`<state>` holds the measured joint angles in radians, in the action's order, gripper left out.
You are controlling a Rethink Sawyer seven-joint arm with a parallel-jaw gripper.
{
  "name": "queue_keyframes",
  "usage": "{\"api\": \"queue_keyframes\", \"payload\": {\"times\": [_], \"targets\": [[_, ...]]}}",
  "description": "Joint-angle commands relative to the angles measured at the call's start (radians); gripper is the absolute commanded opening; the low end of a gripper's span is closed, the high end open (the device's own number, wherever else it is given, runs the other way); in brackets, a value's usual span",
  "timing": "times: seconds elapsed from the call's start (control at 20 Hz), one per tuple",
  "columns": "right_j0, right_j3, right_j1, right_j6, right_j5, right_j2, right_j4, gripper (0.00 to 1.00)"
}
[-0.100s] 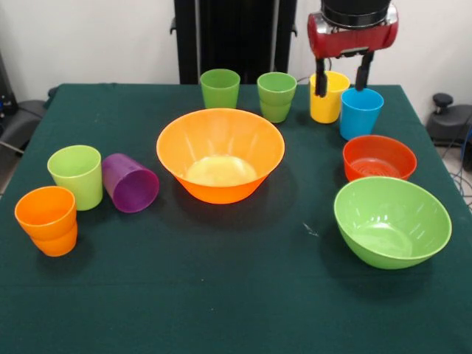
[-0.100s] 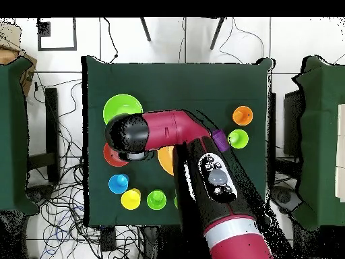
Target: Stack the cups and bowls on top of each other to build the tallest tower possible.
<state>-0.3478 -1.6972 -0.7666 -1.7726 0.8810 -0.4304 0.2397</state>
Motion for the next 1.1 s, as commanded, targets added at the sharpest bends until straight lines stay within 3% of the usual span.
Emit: {"api": "queue_keyframes", "payload": {"times": [0.05, 0.35, 0.65, 0.9, 1.1], "targets": [[-0.006, -0.038, 0.070, 0.293, 0.118, -0.111, 0.118, 1.00], [-0.053, -0.043, 0.114, 0.340, 0.126, -0.164, 0.153, 1.00], [-0.092, -0.035, 0.178, 0.328, 0.070, -0.193, 0.210, 1.00], [-0.111, -0.058, 0.157, 0.293, 0.079, -0.218, 0.232, 1.00], [-0.144, -0.123, 0.092, 0.264, 0.071, -0.249, 0.226, 1.00]]}}
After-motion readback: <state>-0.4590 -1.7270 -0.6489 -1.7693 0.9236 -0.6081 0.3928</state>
